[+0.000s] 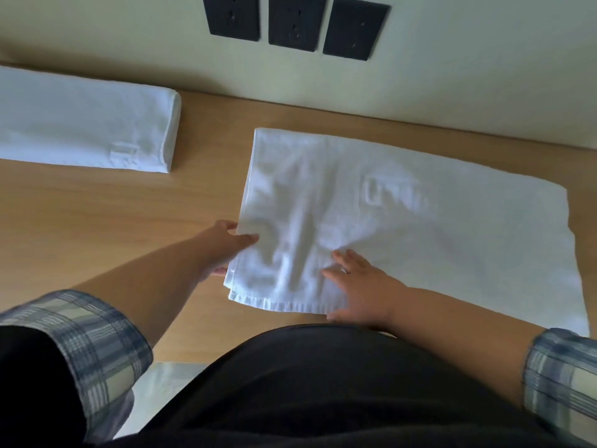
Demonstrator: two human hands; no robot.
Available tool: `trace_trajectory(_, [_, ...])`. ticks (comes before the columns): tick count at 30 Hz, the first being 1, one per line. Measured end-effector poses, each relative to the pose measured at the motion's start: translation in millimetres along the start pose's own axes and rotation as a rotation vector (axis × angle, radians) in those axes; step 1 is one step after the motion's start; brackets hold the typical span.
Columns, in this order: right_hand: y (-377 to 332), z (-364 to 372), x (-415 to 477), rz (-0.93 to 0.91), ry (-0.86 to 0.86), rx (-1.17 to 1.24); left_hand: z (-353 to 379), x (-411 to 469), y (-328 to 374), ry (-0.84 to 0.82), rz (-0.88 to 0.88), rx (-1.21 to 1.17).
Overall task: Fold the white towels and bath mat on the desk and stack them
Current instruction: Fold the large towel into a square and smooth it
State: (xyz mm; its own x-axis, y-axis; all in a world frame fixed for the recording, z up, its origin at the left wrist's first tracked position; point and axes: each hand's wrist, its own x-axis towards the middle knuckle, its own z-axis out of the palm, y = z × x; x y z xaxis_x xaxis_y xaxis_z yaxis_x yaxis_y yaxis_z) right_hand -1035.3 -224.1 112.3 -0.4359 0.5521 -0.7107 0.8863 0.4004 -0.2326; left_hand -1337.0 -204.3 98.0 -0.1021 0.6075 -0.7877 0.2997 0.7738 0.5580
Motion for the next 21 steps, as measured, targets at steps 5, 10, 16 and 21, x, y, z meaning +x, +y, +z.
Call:
trace_trajectory(5, [-10.2, 3.7, 12.1, 0.002, 0.103, -0.094, 17.1, -6.9, -50.0, -0.007, 0.057, 0.106])
trace_trajectory(10, [-28.1, 10.2, 23.0, -0.045, 0.168, -0.162, 21.4, -22.4, -69.7, -0.095, 0.021, 0.114])
trace_trajectory(16, [-47.0, -4.7, 27.0, -0.180, 0.243, -0.154, 17.2, -37.4, -73.2, -0.190, -0.091, 0.255])
trace_trajectory(21, [-64.2, -89.5, 85.9, -0.141, 0.476, 0.028, 17.1, -27.4, -62.0, -0.068, -0.085, 0.097])
